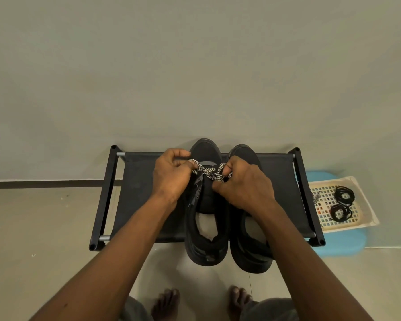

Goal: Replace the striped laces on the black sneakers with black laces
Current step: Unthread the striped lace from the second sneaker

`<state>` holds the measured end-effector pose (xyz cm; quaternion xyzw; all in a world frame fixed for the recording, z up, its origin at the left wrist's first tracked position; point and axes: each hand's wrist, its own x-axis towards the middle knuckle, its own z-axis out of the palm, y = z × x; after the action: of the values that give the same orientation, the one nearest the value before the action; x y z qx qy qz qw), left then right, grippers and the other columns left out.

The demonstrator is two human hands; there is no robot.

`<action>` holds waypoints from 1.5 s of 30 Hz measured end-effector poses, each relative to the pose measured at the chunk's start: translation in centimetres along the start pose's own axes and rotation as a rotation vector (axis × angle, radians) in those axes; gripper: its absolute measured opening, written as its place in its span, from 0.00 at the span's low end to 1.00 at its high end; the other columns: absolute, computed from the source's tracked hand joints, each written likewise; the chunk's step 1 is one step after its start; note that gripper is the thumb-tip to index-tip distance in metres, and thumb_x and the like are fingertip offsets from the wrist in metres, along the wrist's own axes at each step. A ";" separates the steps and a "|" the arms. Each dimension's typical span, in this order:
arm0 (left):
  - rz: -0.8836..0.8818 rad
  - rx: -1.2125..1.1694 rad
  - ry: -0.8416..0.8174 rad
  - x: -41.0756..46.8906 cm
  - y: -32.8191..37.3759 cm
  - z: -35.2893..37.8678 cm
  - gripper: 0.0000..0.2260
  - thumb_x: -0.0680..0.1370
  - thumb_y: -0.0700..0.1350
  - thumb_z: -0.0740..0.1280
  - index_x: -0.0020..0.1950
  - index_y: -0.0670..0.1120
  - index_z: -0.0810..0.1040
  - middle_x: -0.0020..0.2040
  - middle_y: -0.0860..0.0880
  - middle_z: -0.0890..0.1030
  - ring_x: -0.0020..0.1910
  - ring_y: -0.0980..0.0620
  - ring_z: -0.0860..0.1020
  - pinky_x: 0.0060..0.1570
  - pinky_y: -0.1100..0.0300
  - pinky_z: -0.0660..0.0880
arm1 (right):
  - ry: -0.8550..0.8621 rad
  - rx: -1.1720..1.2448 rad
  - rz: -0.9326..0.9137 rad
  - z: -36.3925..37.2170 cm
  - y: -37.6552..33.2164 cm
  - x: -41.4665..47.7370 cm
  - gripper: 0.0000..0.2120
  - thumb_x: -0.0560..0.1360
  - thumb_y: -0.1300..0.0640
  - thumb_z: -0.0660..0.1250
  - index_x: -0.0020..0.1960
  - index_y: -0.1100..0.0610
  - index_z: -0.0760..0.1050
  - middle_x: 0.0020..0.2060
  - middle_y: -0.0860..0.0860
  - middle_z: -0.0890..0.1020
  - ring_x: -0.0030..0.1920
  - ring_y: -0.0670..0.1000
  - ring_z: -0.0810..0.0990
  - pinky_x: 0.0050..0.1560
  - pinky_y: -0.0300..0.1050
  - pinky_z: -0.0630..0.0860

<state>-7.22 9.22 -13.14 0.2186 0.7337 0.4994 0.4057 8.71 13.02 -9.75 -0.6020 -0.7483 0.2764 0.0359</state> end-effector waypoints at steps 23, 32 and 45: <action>0.202 0.006 0.054 0.4 0.5 -0.9 0.04 0.80 0.47 0.72 0.46 0.51 0.84 0.44 0.54 0.85 0.44 0.58 0.82 0.50 0.58 0.78 | -0.002 0.042 0.034 0.4 0.6 0.4 0.13 0.70 0.43 0.72 0.47 0.46 0.71 0.43 0.45 0.80 0.45 0.51 0.78 0.42 0.45 0.68; 0.108 -0.150 -0.097 -0.2 1.3 -0.6 0.05 0.84 0.41 0.65 0.49 0.47 0.77 0.32 0.56 0.76 0.33 0.56 0.76 0.41 0.59 0.75 | -0.008 0.032 0.033 0.5 0.7 0.5 0.14 0.69 0.42 0.72 0.47 0.46 0.71 0.44 0.47 0.81 0.46 0.52 0.80 0.43 0.45 0.70; 0.522 0.879 -0.188 -2.2 0.3 0.4 0.01 0.78 0.48 0.71 0.48 0.53 0.82 0.44 0.54 0.84 0.45 0.50 0.82 0.51 0.52 0.77 | 0.010 0.035 0.024 0.7 0.8 0.6 0.15 0.70 0.39 0.71 0.48 0.46 0.70 0.44 0.47 0.81 0.50 0.54 0.79 0.43 0.45 0.69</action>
<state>-5.67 7.99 -12.14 0.5879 0.7556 0.2069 0.2016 8.91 13.41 -10.90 -0.6117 -0.7359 0.2866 0.0468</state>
